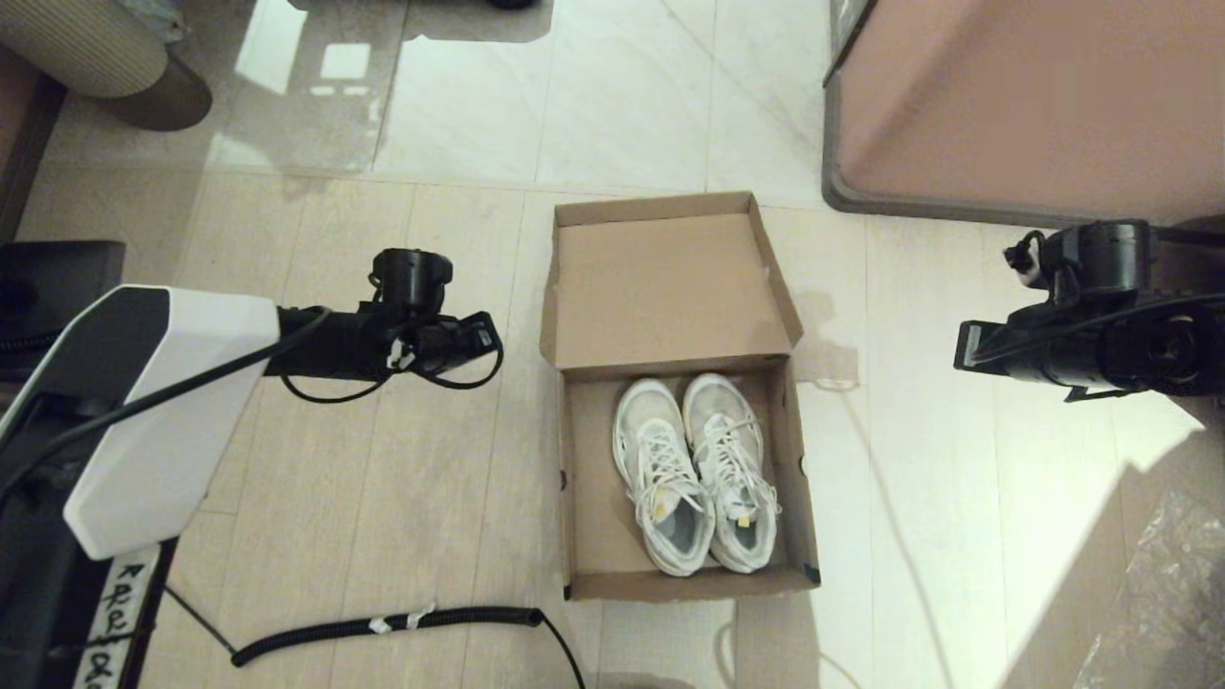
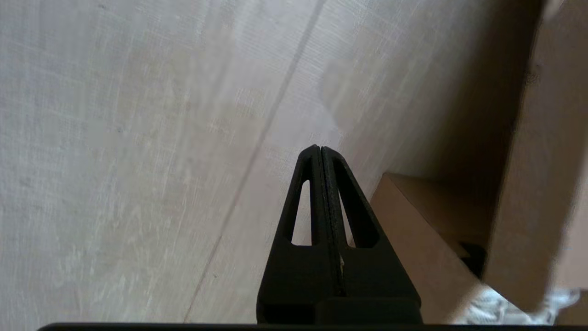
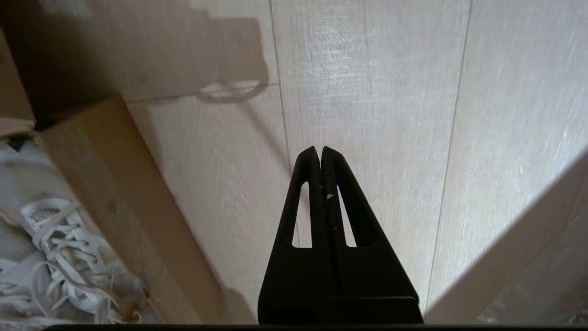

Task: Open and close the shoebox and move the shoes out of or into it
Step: Close the shoe box

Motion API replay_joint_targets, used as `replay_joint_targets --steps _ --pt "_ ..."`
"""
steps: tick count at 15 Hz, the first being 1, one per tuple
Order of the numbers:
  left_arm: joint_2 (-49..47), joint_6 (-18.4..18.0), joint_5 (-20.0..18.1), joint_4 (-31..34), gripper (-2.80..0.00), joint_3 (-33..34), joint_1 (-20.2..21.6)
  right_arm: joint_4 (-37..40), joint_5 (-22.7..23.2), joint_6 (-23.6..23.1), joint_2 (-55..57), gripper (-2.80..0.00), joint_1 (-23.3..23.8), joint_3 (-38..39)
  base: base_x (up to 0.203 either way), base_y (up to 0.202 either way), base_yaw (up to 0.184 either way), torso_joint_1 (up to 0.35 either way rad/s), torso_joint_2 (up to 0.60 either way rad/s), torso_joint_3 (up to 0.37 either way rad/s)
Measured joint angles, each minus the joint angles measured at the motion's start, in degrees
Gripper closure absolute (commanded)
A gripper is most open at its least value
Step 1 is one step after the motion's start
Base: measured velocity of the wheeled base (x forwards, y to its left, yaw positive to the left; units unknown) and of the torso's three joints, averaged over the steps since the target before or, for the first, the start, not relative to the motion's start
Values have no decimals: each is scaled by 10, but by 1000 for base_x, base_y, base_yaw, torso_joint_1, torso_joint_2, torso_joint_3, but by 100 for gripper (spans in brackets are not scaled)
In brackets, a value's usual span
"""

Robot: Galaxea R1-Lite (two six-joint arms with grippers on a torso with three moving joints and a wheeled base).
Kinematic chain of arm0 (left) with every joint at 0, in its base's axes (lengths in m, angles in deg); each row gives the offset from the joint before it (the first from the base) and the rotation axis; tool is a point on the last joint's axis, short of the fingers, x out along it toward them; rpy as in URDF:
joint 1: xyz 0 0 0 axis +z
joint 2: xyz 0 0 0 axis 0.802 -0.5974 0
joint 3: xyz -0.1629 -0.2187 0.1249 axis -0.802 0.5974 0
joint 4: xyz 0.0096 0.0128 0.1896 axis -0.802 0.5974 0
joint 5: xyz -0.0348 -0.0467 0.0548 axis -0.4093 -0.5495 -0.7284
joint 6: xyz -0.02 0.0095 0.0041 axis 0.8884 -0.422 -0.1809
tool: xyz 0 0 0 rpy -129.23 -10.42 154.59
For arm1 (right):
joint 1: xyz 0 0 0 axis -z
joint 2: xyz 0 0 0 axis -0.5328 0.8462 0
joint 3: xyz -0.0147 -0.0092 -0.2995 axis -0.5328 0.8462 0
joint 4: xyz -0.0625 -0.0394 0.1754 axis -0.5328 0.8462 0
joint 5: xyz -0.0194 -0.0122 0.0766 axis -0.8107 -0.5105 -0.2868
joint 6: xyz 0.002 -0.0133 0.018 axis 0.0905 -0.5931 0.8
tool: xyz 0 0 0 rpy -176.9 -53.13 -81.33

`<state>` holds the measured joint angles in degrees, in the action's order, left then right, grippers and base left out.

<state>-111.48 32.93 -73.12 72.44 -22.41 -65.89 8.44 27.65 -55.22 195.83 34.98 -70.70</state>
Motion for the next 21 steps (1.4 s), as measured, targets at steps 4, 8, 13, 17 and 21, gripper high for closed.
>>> replay_joint_targets --steps 4,8,13,17,21 --pt "23 -2 -1 11 0 10 -1 0 -1 -9 7 0 -1 -9 0 0 0 0 0 0" --pt "47 -28 -23 3 0 45 -1 -1 -1 -1 6 0 -1 0 0 0 0 0 0 0" --pt "30 -29 -83 -3 0 -9 -5 12 12 2 55 0 5 -97 0 0 0 0 0 0" --pt "7 -15 -120 -45 0 -19 -9 45 12 75 159 0 8 -267 0 0 0 0 0 0" --pt "-8 31 -112 -77 0 -19 -17 99 48 210 243 0 18 -378 0 0 0 0 0 0"
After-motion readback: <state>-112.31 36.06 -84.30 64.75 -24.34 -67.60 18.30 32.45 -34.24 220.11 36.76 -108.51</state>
